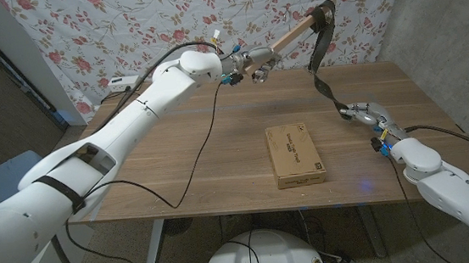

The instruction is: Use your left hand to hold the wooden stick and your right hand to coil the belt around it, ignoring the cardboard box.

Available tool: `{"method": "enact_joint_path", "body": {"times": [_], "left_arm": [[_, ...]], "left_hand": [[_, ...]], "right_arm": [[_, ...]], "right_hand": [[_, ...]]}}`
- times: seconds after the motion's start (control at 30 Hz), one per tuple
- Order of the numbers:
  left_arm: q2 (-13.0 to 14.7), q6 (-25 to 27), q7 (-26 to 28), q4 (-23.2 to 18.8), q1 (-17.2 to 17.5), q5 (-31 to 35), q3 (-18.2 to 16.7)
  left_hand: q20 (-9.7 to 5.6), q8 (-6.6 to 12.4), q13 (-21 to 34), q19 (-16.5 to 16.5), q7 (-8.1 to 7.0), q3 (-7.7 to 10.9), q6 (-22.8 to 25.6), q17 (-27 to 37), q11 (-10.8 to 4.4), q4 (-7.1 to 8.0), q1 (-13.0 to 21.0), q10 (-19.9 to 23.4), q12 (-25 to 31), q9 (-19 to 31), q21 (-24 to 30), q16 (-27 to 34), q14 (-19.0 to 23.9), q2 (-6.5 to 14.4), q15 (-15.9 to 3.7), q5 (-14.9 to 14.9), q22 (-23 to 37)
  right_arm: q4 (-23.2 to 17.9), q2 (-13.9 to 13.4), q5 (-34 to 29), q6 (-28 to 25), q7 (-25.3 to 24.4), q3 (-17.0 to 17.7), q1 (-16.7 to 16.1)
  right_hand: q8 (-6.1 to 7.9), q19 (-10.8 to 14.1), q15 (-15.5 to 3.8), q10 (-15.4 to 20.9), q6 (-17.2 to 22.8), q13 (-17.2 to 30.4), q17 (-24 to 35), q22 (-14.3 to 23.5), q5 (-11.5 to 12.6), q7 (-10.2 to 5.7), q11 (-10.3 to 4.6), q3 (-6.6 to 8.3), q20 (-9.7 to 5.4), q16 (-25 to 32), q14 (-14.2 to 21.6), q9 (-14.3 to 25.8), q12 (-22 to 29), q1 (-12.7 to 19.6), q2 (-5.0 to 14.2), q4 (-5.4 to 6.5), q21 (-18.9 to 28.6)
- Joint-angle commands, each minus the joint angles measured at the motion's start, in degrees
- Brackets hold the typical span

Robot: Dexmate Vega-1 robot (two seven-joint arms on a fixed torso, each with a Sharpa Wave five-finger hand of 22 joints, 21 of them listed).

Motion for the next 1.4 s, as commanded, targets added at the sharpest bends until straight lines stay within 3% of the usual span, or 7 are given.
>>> {"method": "enact_joint_path", "body": {"times": [0.03, 0.23, 0.57, 1.1, 1.4], "left_arm": [[-1.2, -1.5, -5.5, 2.9, -2.0, -1.4, 1.3], [-0.9, -0.4, -9.9, 3.9, -3.7, -1.8, 2.6], [0.5, 1.0, -13.8, 3.6, -4.7, -2.0, 3.3], [3.1, 3.5, -21.0, 3.5, -5.8, -3.2, 4.6], [4.5, 3.7, -22.4, 2.5, -5.1, -3.6, 4.3]], "left_hand": [[-1.45, 0.22, 0.2, 0.4, 1.83, 0.63, 1.4, 0.0, -0.08, -0.09, 0.1, 0.3, 0.3, 0.0, 0.3, 0.2, -0.1, 0.4, -0.12, -0.2, 0.2], [-1.46, 0.33, 0.2, 0.5, 1.89, 0.66, 1.3, 0.1, -0.21, -0.08, 0.1, 0.1, 0.3, 0.1, 0.2, 0.3, -0.3, 0.4, -0.16, -0.2, -0.1], [-1.47, 0.21, 0.2, 0.3, 1.82, 0.68, 1.4, 0.2, -0.13, -0.09, 0.1, -0.1, 0.3, -0.2, 0.2, 0.4, -0.2, 0.4, -0.16, -0.3, -0.1], [-1.54, 0.29, 0.2, 0.1, 1.98, 0.79, 1.2, 0.2, -0.09, -0.12, 0.2, -0.5, 0.3, -0.3, 0.2, 0.2, -0.4, 0.4, -0.16, -0.3, -0.3], [-1.52, 0.19, 0.2, 0.0, 2.01, 0.85, 1.2, 0.0, -0.10, -0.15, 0.2, -0.5, 0.3, -0.5, 0.3, -0.1, -0.4, 0.5, -0.17, -0.4, -0.3]], "right_arm": [[6.4, -2.1, -0.6, -3.7, 1.2, -9.8, 13.2], [9.5, -1.5, -1.7, -5.9, 2.1, -13.7, 19.3], [12.6, -0.8, -3.6, -8.3, 2.4, -17.9, 26.1], [16.5, 1.8, -5.8, -8.1, 1.5, -21.3, 32.9], [16.8, 3.3, -7.7, -8.4, 0.5, -22.8, 36.2]], "right_hand": [[0.29, -0.1, -6.74, -0.4, 4.9, 0.1, 0.2, 0.0, 0.0, 0.34, -0.11, -0.37, -0.09, 0.4, -0.4, 11.8, -0.1, 1.1, 3.75, 0.17, 0.3], [0.19, -0.2, -6.72, -0.6, 4.8, 0.2, 0.2, 0.0, 0.0, 0.37, -0.11, -0.48, -0.11, 0.5, -0.3, 11.8, 0.0, 1.3, 3.77, 0.20, 0.5], [0.01, -0.4, -6.80, -0.6, 4.9, 0.1, 0.1, -0.1, 0.1, 0.33, -0.04, -0.68, -0.17, 0.3, -0.4, 11.7, -0.1, 1.3, 3.80, 0.38, 1.0], [-0.12, -0.6, -6.89, -0.6, 4.6, -0.1, 0.1, -0.1, 0.1, 0.25, -0.12, -0.88, -0.27, 0.2, -0.5, 12.0, -0.2, 1.5, 3.91, 0.55, 1.6], [-0.18, -0.6, -7.02, -0.7, 4.6, 0.0, -0.1, -0.2, 0.1, 0.11, -0.05, -1.22, -0.39, 0.3, -0.5, 12.2, -0.1, 1.6, 4.02, 0.69, 2.0]]}}
